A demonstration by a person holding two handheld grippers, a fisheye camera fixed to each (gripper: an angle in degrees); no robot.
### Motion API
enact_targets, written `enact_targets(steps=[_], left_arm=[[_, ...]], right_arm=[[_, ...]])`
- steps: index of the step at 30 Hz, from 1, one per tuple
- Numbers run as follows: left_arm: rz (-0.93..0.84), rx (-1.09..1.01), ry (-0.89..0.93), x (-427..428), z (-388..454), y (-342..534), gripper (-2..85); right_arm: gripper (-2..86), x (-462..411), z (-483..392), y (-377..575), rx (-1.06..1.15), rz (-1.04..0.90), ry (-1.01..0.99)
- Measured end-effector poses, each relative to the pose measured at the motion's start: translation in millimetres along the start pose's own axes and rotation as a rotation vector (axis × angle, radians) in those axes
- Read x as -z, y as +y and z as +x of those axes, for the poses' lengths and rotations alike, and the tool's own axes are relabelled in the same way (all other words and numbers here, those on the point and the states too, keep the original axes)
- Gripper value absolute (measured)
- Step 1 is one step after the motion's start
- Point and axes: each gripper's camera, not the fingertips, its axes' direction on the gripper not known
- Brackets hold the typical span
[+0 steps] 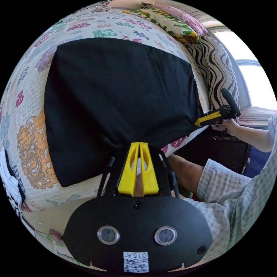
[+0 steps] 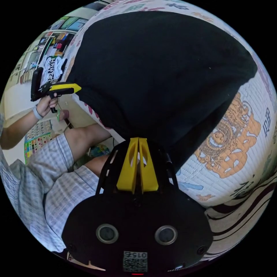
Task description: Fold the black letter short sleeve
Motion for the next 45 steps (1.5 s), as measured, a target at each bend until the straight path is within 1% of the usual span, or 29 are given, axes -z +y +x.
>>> enact_targets(steps=[3, 5, 6, 8, 10, 13, 15, 17, 18, 20, 22, 24, 27, 29, 33, 36, 42, 44, 45], left_arm=[[0.070, 0.142, -0.015, 20.0, -14.1, 27.4, 0.4], [0.182, 0.303, -0.049, 44.8, -33.5, 60.1, 2.4], [0.207, 0.348, -0.062, 50.7, -39.2, 69.3, 3.1], [0.296, 0.496, -0.114, 70.5, -61.2, 105.9, 5.5], [0.331, 0.561, -0.151, 77.9, -76.0, 128.0, 6.4], [0.363, 0.600, -0.168, 78.6, -97.1, 150.6, 7.0], [0.370, 0.599, -0.141, 72.9, -107.7, 157.9, 7.2], [0.345, 0.577, -0.081, 57.2, -118.3, 164.2, 7.2], [0.339, 0.571, -0.060, 52.5, -120.2, 165.9, 7.1], [0.360, 0.567, -0.040, 41.5, -123.2, 177.1, 6.5], [0.385, 0.578, -0.010, 38.2, -127.5, 186.7, 5.4], [0.405, 0.586, 0.040, 35.3, -133.8, 195.9, 3.5], [0.435, 0.591, 0.127, 30.0, -142.7, 208.7, 0.5], [0.444, 0.568, 0.149, 28.0, -142.1, 214.6, -0.2], [0.460, 0.510, 0.152, 29.1, -132.5, 218.9, -0.6], [0.484, 0.460, 0.160, 35.6, -116.2, 220.1, -0.7], [0.478, 0.215, 0.131, 56.6, -35.0, 200.9, -0.7], [0.459, 0.110, 0.140, 55.1, 3.1, 185.7, -0.7], [0.454, 0.083, 0.142, 53.6, 12.8, 181.3, -0.7]], right_arm=[[-0.5, 17.2, -7.1, -4.8, 0.039, 0.011, -0.019], [0.0, 44.3, -18.7, -21.1, 0.082, 0.054, -0.007], [0.2, 51.5, -22.1, -27.7, 0.091, 0.067, 0.004], [2.2, 79.3, -40.2, -63.5, 0.162, 0.127, 0.046], [3.9, 94.9, -57.3, -99.0, 0.222, 0.161, 0.071], [5.5, 110.0, -93.7, -167.7, 0.329, 0.197, 0.090], [6.8, 113.8, -119.1, -213.6, 0.380, 0.193, 0.096], [7.8, 114.7, -153.9, -271.9, 0.419, 0.205, 0.158], [8.0, 113.9, -162.2, -286.4, 0.424, 0.201, 0.174], [8.4, 106.4, -194.7, -342.5, 0.453, 0.147, 0.232], [8.8, 95.3, -217.4, -380.4, 0.473, 0.092, 0.308], [8.8, 82.5, -234.5, -413.3, 0.476, 0.023, 0.339], [8.1, 54.5, -251.0, -455.5, 0.468, -0.141, 0.376], [5.9, 30.8, -252.4, -475.4, 0.445, -0.308, 0.419], [1.0, 32.5, -255.2, -482.7, 0.451, -0.370, 0.414], [-0.2, 50.2, -256.0, -468.2, 0.498, -0.340, 0.407], [-0.7, 125.3, -228.6, -384.7, 0.604, -0.115, 0.317], [-0.7, 161.1, -199.6, -336.4, 0.627, -0.025, 0.268], [-0.7, 169.1, -190.3, -324.5, 0.619, -0.012, 0.259]])
